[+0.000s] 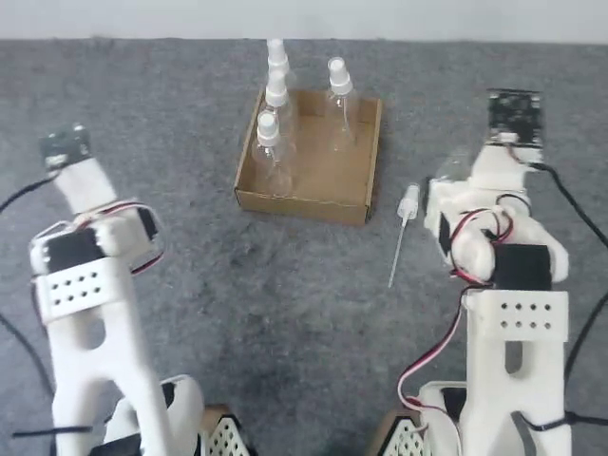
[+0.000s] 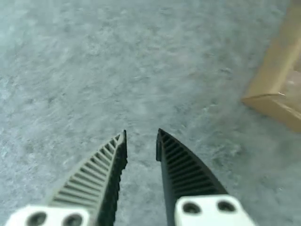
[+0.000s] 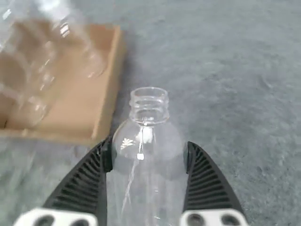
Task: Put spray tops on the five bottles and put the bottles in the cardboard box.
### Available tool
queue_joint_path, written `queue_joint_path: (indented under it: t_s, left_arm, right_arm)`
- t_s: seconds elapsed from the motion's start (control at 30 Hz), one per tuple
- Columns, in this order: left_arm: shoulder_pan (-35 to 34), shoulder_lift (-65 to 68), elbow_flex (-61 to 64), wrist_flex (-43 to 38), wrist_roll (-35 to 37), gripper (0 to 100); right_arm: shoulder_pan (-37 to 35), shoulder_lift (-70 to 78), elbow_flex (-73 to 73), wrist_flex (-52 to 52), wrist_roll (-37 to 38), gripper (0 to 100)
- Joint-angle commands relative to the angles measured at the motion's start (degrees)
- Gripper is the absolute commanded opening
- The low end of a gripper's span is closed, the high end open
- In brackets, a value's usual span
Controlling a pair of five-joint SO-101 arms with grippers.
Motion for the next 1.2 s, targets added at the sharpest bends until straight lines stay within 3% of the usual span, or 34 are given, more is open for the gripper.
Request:
queue_joint_path:
  t_s: [0.0, 0.37, 0.53, 0.83, 1.17]
  left_arm:
    - [6.59, -2.37, -7.43, 4.04, 0.26, 10]
    - [27.96, -2.11, -19.21, 8.18, 0.44, 10]
    - [33.58, -1.76, -22.29, 7.82, 0.62, 17]
    - [40.88, -0.7, -22.2, -1.23, 0.62, 19]
    - [48.88, 15.65, -22.55, -10.29, 0.62, 19]
  right_arm:
    - [4.79, -2.68, 0.0, -4.44, -2.99, 4.0]
    - [15.52, -2.68, -0.09, -5.14, -6.95, 4.1]
    - [17.98, -2.68, -0.09, -5.14, -7.56, 4.1]
    - [20.35, -2.77, -0.18, -5.14, -7.56, 4.1]
    - [20.18, -2.77, -0.18, -5.14, -7.47, 4.2]
